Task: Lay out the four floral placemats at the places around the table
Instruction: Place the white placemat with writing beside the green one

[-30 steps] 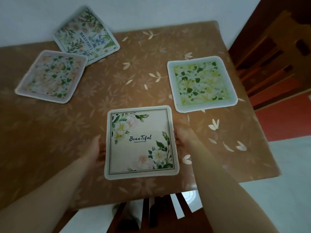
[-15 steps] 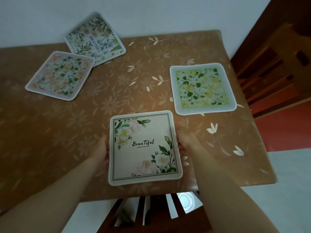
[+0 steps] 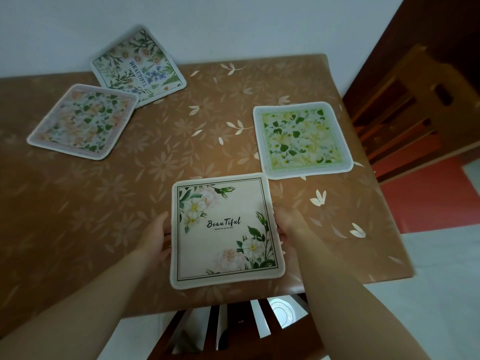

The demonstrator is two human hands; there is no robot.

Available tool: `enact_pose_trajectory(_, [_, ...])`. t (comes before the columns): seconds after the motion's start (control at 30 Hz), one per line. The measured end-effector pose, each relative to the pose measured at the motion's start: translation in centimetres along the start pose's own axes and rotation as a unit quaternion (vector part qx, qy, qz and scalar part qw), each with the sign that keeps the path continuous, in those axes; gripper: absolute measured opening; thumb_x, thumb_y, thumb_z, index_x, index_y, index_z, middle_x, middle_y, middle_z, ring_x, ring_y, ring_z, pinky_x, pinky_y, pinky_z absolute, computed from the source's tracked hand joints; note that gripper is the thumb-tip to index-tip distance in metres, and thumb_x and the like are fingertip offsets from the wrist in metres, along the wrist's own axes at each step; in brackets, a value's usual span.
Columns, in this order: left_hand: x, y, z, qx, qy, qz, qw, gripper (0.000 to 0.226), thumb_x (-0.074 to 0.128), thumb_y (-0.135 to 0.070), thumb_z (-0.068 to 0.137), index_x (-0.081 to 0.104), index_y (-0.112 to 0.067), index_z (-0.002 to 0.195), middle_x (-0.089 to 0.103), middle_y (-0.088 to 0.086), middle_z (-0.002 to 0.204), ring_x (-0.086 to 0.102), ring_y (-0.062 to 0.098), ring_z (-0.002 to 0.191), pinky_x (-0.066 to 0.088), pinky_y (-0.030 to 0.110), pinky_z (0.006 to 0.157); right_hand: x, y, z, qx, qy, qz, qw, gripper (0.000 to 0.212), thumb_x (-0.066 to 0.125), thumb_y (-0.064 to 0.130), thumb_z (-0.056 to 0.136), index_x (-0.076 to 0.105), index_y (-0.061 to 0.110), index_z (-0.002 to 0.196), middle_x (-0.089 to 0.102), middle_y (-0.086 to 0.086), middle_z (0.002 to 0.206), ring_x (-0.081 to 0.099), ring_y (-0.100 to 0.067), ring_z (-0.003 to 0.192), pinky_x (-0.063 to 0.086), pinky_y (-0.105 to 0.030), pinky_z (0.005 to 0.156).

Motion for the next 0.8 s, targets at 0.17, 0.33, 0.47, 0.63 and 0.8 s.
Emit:
enact_pose_trajectory(0.17, [1.1,0.0,0.3,0.01,0.013,0.002,1.0,0.057,0.048,-0.063,0.089,0.067,-0.021,0.122,0.066,0.003,0.128,0.058,0.022,0.121,0.041,0.048,0.103,-1.6,-0.4,0.2,0.026,-0.018,0.002,1.0,0.051,0.048,0.037,0.096,0.064,0.001,0.128,0.072,-0.017,0.118,0.067,-0.038,0.113,0.055,-0.051,0.104])
enact_pose_trajectory(0.33, [1.4,0.0,-0.1,0.023,0.0,0.024,0.999,0.049,0.044,-0.064,0.091,0.072,-0.025,0.1,0.072,-0.001,0.11,0.063,0.017,0.105,0.045,0.045,0.093,-1.6,-0.8,0.2,0.023,-0.007,0.009,1.0,0.046,0.05,0.036,0.094,0.068,0.005,0.122,0.074,-0.016,0.115,0.071,-0.035,0.105,0.059,-0.049,0.097])
enact_pose_trajectory(0.47, [0.9,0.3,0.0,0.016,-0.018,0.044,0.999,0.05,0.045,-0.063,0.09,0.07,-0.02,0.092,0.071,0.002,0.1,0.062,0.02,0.095,0.048,0.045,0.096,-1.1,-0.9,-0.4,0.01,0.01,0.002,1.0,0.038,0.051,0.034,0.091,0.073,0.007,0.107,0.078,-0.015,0.102,0.074,-0.031,0.091,0.063,-0.047,0.088])
enact_pose_trajectory(0.63, [0.5,0.5,0.0,0.039,-0.027,0.044,0.998,0.042,0.044,-0.056,0.095,0.07,-0.024,0.087,0.076,-0.003,0.081,0.063,0.017,0.086,0.046,0.035,0.071,-0.8,-1.2,-0.6,-0.004,0.016,0.002,1.0,0.036,0.05,0.03,0.091,0.073,0.005,0.101,0.078,-0.021,0.107,0.075,-0.035,0.093,0.061,-0.05,0.09])
enact_pose_trajectory(0.8, [0.2,1.0,0.1,0.043,-0.015,0.04,0.998,0.042,0.045,-0.056,0.094,0.073,-0.024,0.091,0.079,-0.009,0.074,0.067,0.016,0.084,0.046,0.033,0.069,-0.3,-1.5,-1.8,-0.007,0.016,0.035,0.999,0.03,0.052,0.034,0.091,0.07,0.011,0.097,0.071,-0.015,0.092,0.063,-0.029,0.081,0.056,-0.044,0.077])
Point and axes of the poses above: each hand's wrist, its own z-axis towards the middle knuckle, its own x-axis out of the palm, y = z × x, the point moved 3 cm from there along z, towards the middle knuckle
